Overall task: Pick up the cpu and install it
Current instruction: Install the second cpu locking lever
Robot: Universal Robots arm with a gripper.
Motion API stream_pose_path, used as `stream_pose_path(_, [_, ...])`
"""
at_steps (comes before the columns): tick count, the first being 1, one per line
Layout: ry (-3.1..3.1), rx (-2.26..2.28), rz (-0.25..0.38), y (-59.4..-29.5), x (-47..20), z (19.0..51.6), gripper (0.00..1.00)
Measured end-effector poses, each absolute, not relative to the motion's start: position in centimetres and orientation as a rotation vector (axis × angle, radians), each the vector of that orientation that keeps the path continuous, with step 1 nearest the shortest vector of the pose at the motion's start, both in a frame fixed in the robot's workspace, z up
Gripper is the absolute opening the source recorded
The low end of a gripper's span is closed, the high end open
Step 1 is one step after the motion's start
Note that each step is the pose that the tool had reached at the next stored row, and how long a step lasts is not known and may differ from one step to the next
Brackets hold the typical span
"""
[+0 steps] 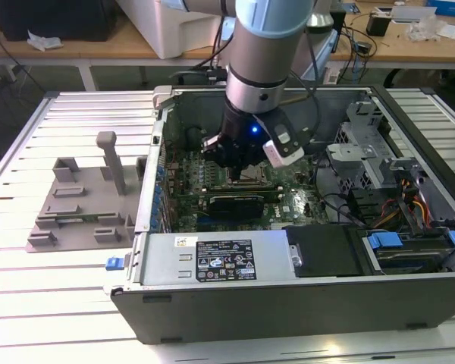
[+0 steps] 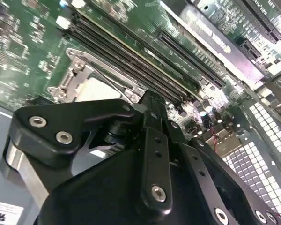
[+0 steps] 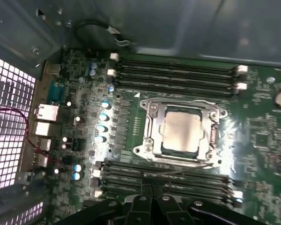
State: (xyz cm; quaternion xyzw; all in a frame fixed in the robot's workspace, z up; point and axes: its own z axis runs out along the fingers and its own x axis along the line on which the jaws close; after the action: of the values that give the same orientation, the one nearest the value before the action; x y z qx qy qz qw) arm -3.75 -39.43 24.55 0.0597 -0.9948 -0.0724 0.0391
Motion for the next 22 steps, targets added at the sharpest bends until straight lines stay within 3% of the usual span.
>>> stream_pose_path(16, [-3.044,0.234,-0.220,-36.7,-5.5,20.6,0.11])
stream_pose_path(22, [-3.051,0.240,-0.218,-36.7,-5.6,20.8,0.11])
